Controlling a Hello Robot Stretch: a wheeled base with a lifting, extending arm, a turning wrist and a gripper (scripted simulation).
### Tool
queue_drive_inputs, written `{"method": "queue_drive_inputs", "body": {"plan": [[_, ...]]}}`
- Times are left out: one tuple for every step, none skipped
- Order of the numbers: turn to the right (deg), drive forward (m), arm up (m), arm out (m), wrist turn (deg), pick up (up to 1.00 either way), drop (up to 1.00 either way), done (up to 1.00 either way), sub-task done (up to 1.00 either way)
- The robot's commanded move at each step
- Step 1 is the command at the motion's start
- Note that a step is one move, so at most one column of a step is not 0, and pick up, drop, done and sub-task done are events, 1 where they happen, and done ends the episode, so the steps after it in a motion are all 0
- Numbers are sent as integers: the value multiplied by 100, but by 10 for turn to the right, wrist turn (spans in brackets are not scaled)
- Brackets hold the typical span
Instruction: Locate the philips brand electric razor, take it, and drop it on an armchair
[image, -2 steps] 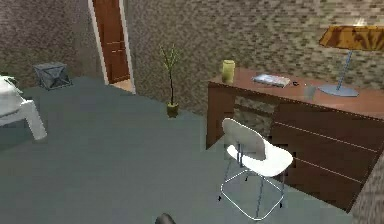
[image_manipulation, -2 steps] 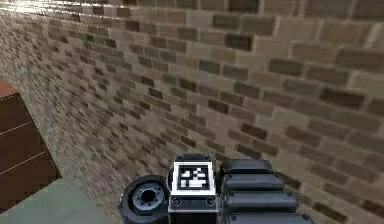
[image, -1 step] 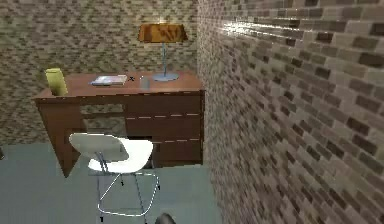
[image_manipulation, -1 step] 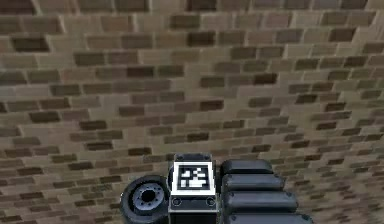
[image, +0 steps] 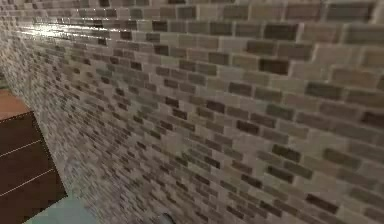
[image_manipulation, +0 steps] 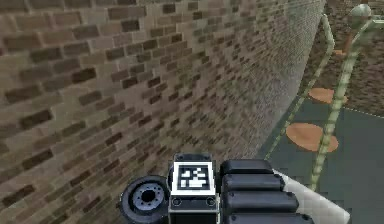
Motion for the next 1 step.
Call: {"method": "queue_drive_inputs", "body": {"plan": [[390,0,0,0,0,0,0,0,0]]}}
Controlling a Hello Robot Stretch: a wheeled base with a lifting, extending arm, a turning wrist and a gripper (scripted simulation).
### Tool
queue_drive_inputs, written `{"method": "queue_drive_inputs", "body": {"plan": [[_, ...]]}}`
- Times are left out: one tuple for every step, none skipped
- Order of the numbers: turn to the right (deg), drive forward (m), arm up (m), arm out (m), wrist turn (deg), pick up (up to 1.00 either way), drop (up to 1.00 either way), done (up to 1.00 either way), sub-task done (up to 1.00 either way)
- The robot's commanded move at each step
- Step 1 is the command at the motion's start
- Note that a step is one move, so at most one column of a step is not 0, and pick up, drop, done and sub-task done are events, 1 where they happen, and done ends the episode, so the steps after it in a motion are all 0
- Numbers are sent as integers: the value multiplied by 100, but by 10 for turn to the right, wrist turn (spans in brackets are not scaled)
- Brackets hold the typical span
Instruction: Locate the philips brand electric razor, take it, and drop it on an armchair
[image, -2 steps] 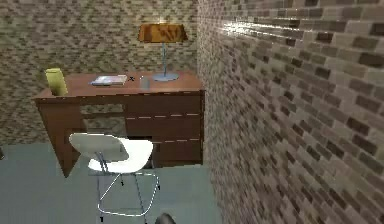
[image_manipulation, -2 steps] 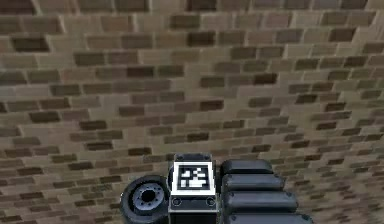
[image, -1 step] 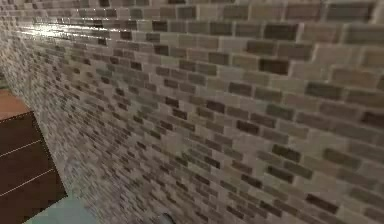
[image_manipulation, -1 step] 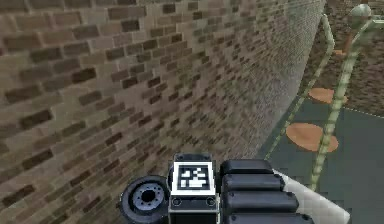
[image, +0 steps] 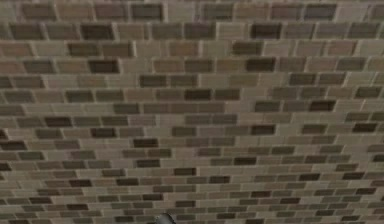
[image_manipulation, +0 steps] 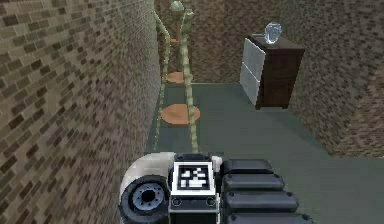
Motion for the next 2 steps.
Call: {"method": "queue_drive_inputs", "body": {"plan": [[0,0,0,40,0,0,0,0,0],[0,0,0,0,450,0,0,0,0]]}}
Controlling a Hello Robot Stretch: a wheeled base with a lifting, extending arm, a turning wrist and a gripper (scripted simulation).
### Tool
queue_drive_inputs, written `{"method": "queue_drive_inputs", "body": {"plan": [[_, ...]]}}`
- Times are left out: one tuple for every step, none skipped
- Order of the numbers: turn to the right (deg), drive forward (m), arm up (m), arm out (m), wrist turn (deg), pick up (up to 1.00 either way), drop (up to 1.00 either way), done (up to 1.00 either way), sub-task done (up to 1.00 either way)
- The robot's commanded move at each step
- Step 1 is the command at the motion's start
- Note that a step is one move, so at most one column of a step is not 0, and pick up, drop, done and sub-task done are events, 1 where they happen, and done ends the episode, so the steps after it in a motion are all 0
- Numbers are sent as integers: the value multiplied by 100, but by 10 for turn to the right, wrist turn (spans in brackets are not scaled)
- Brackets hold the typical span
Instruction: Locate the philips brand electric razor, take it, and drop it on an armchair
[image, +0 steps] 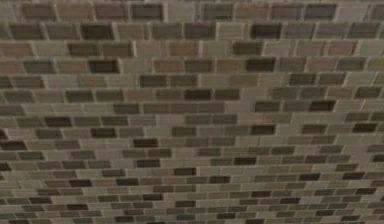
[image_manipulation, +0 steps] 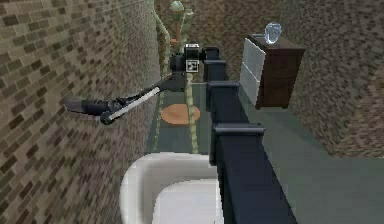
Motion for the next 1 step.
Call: {"method": "queue_drive_inputs", "body": {"plan": [[0,0,0,0,450,0,0,0,0]]}}
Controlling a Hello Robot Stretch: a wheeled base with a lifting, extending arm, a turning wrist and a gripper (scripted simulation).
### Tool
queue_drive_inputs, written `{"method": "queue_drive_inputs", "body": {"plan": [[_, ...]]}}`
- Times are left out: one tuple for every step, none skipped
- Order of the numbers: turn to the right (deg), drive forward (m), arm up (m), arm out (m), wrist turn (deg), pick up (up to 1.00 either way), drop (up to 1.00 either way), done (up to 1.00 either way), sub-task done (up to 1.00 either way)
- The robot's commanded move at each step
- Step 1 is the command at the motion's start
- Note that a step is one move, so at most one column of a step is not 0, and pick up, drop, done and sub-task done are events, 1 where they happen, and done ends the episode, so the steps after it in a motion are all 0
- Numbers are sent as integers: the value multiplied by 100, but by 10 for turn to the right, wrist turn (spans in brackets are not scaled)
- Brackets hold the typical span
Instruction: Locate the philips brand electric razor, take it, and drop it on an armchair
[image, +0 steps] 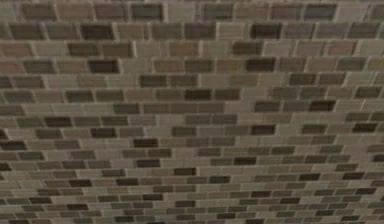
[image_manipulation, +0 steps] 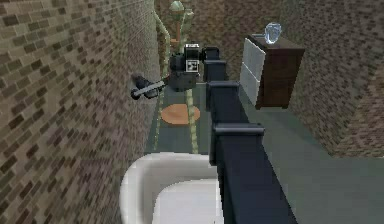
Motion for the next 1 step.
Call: {"method": "queue_drive_inputs", "body": {"plan": [[0,0,0,0,450,0,0,0,0]]}}
